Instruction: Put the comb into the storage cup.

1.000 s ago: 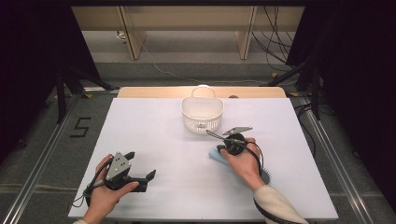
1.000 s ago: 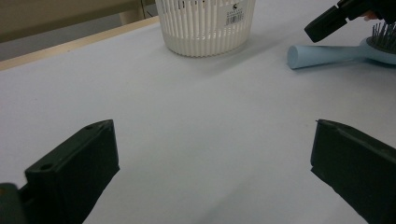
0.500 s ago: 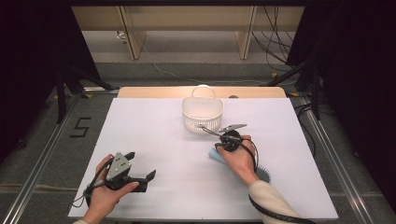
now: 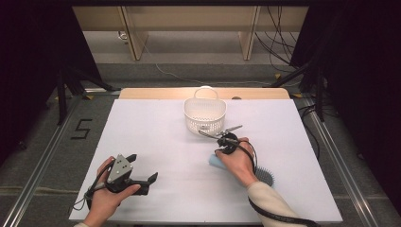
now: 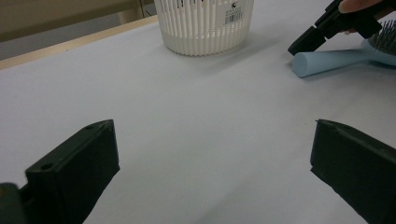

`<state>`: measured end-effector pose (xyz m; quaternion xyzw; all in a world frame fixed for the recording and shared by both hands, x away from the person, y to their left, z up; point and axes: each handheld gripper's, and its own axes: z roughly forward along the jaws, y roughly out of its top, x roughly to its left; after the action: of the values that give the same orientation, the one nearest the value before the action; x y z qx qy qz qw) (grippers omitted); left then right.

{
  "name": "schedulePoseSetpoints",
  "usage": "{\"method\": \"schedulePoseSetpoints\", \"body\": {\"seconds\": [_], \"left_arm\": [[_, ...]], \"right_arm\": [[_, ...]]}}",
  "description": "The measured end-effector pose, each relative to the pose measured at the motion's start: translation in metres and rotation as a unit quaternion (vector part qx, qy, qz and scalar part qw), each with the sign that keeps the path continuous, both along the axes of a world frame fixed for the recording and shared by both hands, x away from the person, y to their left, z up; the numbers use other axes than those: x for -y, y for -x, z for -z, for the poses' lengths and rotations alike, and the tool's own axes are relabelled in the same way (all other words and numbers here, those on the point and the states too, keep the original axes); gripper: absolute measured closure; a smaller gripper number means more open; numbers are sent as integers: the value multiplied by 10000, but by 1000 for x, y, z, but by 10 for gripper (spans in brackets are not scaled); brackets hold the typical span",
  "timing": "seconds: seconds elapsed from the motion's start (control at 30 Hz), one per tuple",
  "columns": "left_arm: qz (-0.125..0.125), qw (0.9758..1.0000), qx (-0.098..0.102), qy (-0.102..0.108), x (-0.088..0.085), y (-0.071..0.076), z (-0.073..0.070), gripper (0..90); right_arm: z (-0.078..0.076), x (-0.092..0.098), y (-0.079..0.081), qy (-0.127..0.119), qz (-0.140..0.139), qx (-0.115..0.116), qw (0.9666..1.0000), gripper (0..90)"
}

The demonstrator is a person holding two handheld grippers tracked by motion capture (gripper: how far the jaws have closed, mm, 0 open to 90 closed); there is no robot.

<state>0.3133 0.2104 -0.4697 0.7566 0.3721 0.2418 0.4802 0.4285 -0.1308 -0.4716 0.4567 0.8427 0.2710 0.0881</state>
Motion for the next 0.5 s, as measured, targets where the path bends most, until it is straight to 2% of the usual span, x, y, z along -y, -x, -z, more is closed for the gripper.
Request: {"method": "schedulePoseSetpoints", "body": {"seconds": [0.3,0.4,0.5], "left_arm": [[7,10000,10,-24,0,1,0,6],[13,10000,21,-30,-1,1,0,6],[12,10000,22,-27,-1,2,-1,6]], "right_arm": [[-3,-12,16,163,-433,-253,9986,900],[-4,-17,27,266,-671,-390,9966,900],[-4,-20,36,266,-865,-525,9945,900]]}}
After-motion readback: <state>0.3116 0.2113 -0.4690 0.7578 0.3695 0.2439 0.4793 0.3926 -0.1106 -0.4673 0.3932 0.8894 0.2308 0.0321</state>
